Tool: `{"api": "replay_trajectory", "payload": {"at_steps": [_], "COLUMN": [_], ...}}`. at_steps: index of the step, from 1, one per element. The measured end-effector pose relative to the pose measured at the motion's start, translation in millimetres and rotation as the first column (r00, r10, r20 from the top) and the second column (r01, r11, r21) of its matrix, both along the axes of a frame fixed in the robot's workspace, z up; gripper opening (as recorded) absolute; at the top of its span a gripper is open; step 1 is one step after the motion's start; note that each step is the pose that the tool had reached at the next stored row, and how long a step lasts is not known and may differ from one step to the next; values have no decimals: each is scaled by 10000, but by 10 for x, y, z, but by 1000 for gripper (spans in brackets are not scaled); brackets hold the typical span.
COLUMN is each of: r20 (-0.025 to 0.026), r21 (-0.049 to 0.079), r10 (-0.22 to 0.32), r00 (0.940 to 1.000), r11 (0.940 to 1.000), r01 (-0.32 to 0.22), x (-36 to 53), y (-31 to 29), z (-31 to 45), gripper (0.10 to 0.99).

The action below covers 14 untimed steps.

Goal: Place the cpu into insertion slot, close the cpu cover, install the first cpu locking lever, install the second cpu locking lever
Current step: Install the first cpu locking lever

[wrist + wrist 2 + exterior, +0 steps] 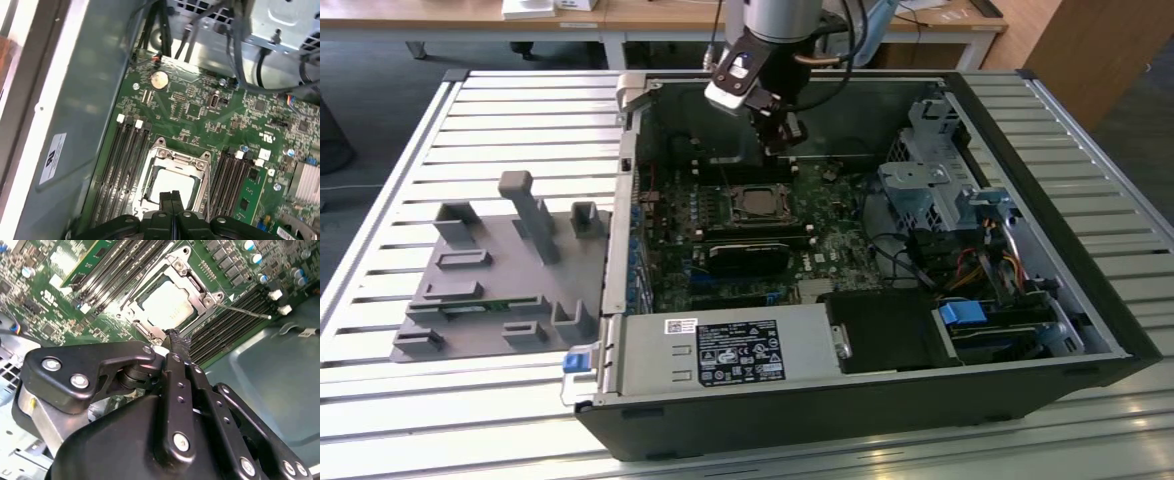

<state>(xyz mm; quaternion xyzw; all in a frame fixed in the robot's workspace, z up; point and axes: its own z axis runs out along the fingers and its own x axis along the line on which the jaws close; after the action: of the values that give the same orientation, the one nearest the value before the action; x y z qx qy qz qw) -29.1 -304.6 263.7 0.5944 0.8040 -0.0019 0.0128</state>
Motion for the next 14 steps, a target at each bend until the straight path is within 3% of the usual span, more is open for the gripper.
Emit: {"api": "replay_trajectory", "payload": {"at_steps": [14], "r20": [-1], "r21": [-7], "r10": [1364], "r00": [9907], "r11": [9907], "r01": [-1364], "x": [0], "y": [0], "z": [0], "gripper": [106]}}
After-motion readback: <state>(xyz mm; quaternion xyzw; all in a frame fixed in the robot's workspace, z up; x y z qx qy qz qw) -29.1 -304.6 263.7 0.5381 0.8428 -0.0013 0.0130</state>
